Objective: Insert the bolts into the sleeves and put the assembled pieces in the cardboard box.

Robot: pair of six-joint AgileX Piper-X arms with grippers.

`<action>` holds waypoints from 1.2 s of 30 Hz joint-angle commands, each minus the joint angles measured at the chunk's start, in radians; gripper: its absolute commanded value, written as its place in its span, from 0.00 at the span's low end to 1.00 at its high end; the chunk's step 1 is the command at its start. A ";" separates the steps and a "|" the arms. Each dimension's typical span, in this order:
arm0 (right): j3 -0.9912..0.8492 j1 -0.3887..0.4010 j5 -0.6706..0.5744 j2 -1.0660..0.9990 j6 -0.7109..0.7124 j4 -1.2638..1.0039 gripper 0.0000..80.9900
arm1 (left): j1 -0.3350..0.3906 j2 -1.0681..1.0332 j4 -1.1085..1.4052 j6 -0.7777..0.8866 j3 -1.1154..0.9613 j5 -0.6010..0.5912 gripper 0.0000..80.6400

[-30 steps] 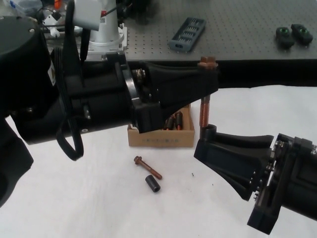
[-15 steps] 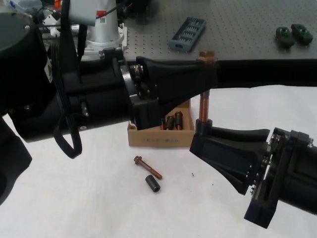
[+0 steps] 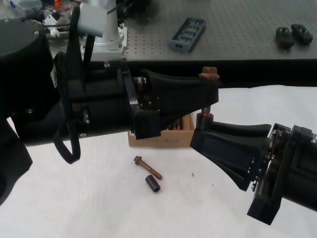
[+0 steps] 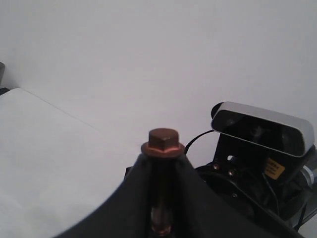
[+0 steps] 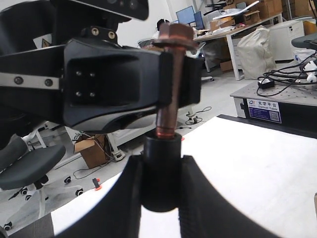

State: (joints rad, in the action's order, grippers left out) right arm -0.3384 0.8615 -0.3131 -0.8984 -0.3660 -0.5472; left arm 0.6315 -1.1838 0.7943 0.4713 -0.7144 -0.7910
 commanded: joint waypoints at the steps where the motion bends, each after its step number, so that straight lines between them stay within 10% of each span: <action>1: -0.015 -0.003 -0.011 0.002 0.004 -0.043 0.04 | 0.001 0.010 -0.008 0.007 -0.005 -0.082 0.03; 9: -0.015 -0.003 0.007 0.002 0.007 -0.043 0.04 | 0.001 0.010 -0.008 0.089 -0.005 -0.096 0.51; 25: -0.114 -0.016 0.162 0.000 0.003 0.214 0.04 | -0.076 0.064 -0.098 0.084 -0.005 0.188 0.43; 36: -0.408 -0.156 0.130 -0.135 -0.015 0.616 0.04 | -0.149 0.196 -0.679 -0.245 -0.005 0.318 0.43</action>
State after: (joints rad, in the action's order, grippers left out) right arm -0.6843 0.7170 -0.1369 -1.0185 -0.3729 0.0136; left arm 0.4854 -1.0320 0.2632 0.3283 -0.7144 -0.5663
